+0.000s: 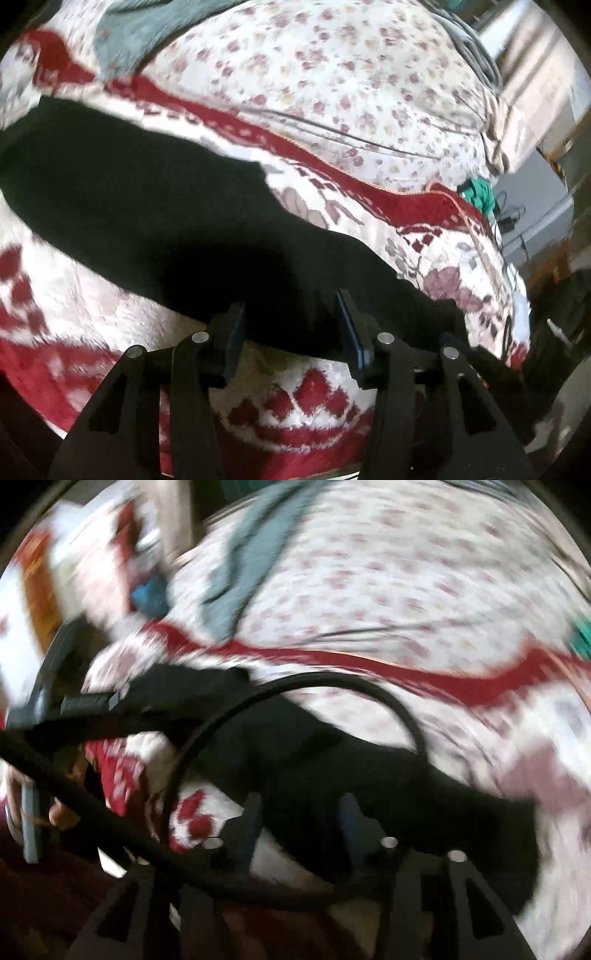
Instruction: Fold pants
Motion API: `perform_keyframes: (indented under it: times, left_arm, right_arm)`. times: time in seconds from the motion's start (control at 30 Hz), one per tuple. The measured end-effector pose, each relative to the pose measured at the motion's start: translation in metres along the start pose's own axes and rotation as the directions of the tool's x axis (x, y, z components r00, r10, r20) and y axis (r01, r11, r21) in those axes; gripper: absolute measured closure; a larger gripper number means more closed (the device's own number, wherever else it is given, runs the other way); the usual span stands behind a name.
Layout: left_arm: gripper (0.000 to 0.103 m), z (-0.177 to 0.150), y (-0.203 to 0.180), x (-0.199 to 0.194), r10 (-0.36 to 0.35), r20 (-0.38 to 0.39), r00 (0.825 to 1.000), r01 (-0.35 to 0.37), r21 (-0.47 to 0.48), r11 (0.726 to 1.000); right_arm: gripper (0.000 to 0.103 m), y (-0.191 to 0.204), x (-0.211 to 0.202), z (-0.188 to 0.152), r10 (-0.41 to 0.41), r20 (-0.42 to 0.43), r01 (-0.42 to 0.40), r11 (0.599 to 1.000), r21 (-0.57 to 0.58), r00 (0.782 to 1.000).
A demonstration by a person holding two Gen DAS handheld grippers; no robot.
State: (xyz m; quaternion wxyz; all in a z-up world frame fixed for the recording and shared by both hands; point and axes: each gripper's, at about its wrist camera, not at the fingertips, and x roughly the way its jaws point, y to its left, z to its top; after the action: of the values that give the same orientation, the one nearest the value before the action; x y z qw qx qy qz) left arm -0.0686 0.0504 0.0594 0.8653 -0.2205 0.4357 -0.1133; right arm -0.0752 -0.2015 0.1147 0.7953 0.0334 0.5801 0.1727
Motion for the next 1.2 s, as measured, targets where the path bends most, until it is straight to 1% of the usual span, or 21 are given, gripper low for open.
perform_keyframes:
  times: [0.03, 0.07, 0.1, 0.13, 0.17, 0.23, 0.3, 0.4, 0.5, 0.57, 0.6, 0.67, 0.7, 0.73, 0.8, 0.9, 0.97, 1.03, 1.1, 1.2]
  left_arm:
    - [0.058, 0.001, -0.004, 0.000, -0.002, -0.001, 1.000, 0.002, 0.021, 1.000]
    - [0.054, 0.002, -0.008, 0.002, -0.002, -0.003, 1.000, 0.002, 0.034, 0.999]
    - [0.051, 0.003, -0.013, 0.004, -0.003, -0.005, 1.000, 0.003, 0.051, 0.999]
    - [0.045, 0.004, -0.017, 0.006, -0.008, -0.007, 1.000, 0.008, 0.064, 0.998]
    - [0.042, 0.005, -0.022, 0.011, -0.016, -0.010, 1.000, 0.017, 0.077, 0.997]
    - [0.042, 0.008, -0.028, 0.017, -0.018, -0.026, 0.999, 0.020, 0.086, 0.996]
    - [0.042, 0.011, -0.033, 0.021, -0.013, -0.033, 0.999, 0.016, 0.089, 0.996]
    - [0.042, 0.013, -0.039, 0.013, -0.017, 0.010, 1.000, 0.016, 0.095, 0.995]
    - [0.042, 0.015, -0.041, 0.006, -0.009, 0.039, 0.999, 0.006, 0.093, 0.996]
    - [0.042, 0.014, -0.042, -0.001, -0.007, 0.063, 0.998, 0.001, 0.091, 0.996]
    - [0.042, 0.014, -0.043, -0.007, -0.003, 0.085, 0.996, -0.005, 0.097, 0.995]
    - [0.042, 0.013, -0.045, -0.014, -0.002, 0.118, 0.993, -0.011, 0.112, 0.994]
    - [0.042, 0.012, -0.047, -0.018, 0.005, 0.143, 0.990, -0.025, 0.133, 0.991]
    - [0.042, 0.011, -0.048, -0.020, 0.020, 0.151, 0.988, -0.042, 0.145, 0.989]
    - [0.042, 0.012, -0.045, -0.018, 0.040, 0.151, 0.988, -0.062, 0.142, 0.988]
    - [0.042, 0.015, -0.042, -0.011, 0.045, 0.130, 0.991, -0.063, 0.144, 0.988]
    - [0.042, 0.016, -0.043, -0.005, 0.051, 0.115, 0.992, -0.068, 0.149, 0.986]
    - [0.042, 0.015, -0.045, 0.000, 0.061, 0.116, 0.991, -0.079, 0.155, 0.985]
    - [0.042, 0.014, -0.049, 0.005, 0.066, 0.112, 0.992, -0.084, 0.171, 0.982]
    - [0.042, 0.011, -0.055, 0.010, 0.074, 0.117, 0.990, -0.096, 0.204, 0.974]
  right_arm:
    - [0.054, -0.013, -0.007, -0.004, -0.005, -0.002, 0.005, 0.998, 0.065, 1.000]
    - [0.053, -0.022, -0.013, -0.008, -0.010, -0.005, 0.011, 0.993, 0.121, 1.000]
    - [0.051, -0.033, -0.020, -0.015, -0.021, -0.005, 0.022, 0.983, 0.183, 1.000]
    - [0.051, -0.043, -0.026, -0.023, -0.031, -0.004, 0.031, 0.969, 0.245, 1.000]
    - [0.051, -0.050, -0.029, -0.030, -0.031, -0.005, 0.031, 0.955, 0.296, 1.000]
    - [0.051, -0.066, -0.034, -0.044, -0.015, -0.013, 0.019, 0.910, 0.414, 1.000]
    - [0.051, -0.071, -0.039, -0.054, -0.026, -0.027, 0.036, 0.887, 0.461, 0.999]
    - [0.051, -0.073, -0.044, -0.056, -0.038, -0.019, 0.043, 0.885, 0.464, 0.999]
    - [0.051, -0.077, -0.049, -0.051, -0.098, -0.027, 0.100, 0.889, 0.447, 0.995]
    - [0.050, -0.084, -0.044, -0.052, -0.113, -0.062, 0.129, 0.873, 0.470, 0.992]
    - [0.050, -0.085, -0.041, -0.053, -0.113, -0.077, 0.137, 0.868, 0.477, 0.991]
    - [0.050, -0.084, -0.034, -0.053, -0.126, -0.086, 0.152, 0.872, 0.466, 0.988]
    - [0.048, -0.083, -0.032, -0.053, -0.135, -0.087, 0.160, 0.872, 0.462, 0.987]
    - [0.047, -0.084, -0.030, -0.052, -0.140, -0.083, 0.162, 0.869, 0.468, 0.987]
    - [0.044, -0.087, -0.025, -0.053, -0.133, -0.072, 0.151, 0.862, 0.484, 0.988]
    - [0.037, -0.088, -0.017, -0.050, -0.129, -0.056, 0.139, 0.862, 0.487, 0.990]
    - [0.032, -0.088, -0.015, -0.049, -0.125, -0.035, 0.125, 0.856, 0.502, 0.992]
    - [0.025, -0.089, -0.014, -0.048, -0.108, -0.005, 0.094, 0.844, 0.527, 0.994]
    - [0.024, -0.088, -0.013, -0.048, -0.105, 0.010, 0.083, 0.840, 0.536, 0.994]
    - [0.024, -0.085, -0.011, -0.047, -0.109, 0.003, 0.092, 0.850, 0.519, 0.994]
